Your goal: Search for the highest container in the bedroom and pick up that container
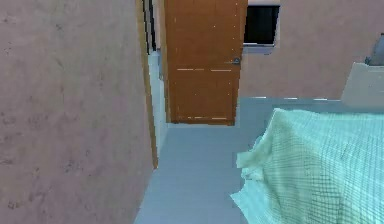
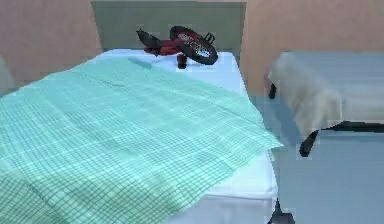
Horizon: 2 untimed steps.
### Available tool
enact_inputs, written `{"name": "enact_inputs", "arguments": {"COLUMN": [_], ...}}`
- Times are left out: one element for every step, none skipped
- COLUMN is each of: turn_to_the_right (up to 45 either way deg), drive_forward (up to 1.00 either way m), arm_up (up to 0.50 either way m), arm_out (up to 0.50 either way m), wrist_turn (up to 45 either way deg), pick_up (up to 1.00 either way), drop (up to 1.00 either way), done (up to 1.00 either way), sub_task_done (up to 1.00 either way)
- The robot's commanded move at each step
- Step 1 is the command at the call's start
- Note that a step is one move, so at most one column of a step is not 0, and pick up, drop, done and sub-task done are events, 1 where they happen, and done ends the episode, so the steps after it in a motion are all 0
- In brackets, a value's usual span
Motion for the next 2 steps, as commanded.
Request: {"name": "enact_inputs", "arguments": {"turn_to_the_right": [0.0,0.0], "drive_forward": [1.0,0.6], "arm_up": [0.0,0.0], "arm_out": [0.0,0.0], "wrist_turn": [0.0,0.0], "pick_up": [0.0,0.0], "drop": [0.0,0.0], "done": [0.0,0.0], "sub_task_done": [0.0,0.0]}}
